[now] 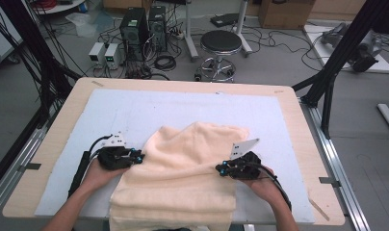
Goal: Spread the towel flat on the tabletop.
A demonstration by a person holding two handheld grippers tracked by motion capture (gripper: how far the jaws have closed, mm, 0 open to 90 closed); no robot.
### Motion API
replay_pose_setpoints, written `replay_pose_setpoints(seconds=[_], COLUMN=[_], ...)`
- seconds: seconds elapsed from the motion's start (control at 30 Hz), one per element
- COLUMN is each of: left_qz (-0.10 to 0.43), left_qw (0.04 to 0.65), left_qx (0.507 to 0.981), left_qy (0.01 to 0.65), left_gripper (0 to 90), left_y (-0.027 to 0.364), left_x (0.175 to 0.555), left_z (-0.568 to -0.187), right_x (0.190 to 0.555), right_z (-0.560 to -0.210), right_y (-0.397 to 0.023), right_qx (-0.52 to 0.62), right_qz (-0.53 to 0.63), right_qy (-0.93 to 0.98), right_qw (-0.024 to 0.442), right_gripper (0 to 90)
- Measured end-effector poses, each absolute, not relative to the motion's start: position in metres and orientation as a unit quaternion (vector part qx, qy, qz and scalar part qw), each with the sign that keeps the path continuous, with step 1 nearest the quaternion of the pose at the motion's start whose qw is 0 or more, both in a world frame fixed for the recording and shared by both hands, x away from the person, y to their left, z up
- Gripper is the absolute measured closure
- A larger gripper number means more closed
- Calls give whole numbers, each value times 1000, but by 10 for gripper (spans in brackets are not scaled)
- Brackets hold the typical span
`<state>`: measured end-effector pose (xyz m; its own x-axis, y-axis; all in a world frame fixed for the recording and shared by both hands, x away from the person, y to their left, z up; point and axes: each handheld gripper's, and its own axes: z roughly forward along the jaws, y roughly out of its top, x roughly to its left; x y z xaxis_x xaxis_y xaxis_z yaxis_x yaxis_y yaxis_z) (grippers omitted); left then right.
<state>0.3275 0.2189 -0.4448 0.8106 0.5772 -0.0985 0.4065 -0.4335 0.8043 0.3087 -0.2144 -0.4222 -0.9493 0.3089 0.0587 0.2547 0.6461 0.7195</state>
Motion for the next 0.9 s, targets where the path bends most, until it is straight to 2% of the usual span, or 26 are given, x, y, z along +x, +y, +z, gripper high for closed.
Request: replay_pose_setpoints(seconds=[0.07, 0.13, 0.57, 0.6, 0.67, 0.73, 0.8, 0.9], left_qz=[94, 84, 98, 95, 96, 95, 97, 103], left_qw=[442, 443, 453, 454, 456, 465, 481, 500], left_qx=[843, 843, 842, 845, 848, 844, 837, 826], left_qy=[292, 294, 276, 266, 252, 248, 243, 241], left_gripper=[854, 872, 878, 877, 870, 787, 704, 611], left_y=[220, 224, 256, 255, 254, 251, 248, 239], left_x=[326, 322, 254, 249, 245, 247, 255, 270], left_z=[-443, -439, -422, -420, -417, -413, -407, -400], right_x=[304, 299, 256, 252, 247, 245, 248, 262], right_z=[-421, -421, -418, -417, -414, -408, -399, -387], right_y=[-214, -215, -211, -210, -209, -211, -214, -220], right_qx=[150, 147, 122, 121, 116, 118, 134, 170], right_qz=[392, 394, 423, 421, 426, 435, 445, 453], right_qy=[907, 907, 898, 899, 897, 893, 885, 873], right_qw=[32, 31, 14, 12, 9, 8, 30, 67], right_gripper=[885, 885, 884, 871, 781, 723, 626, 566])
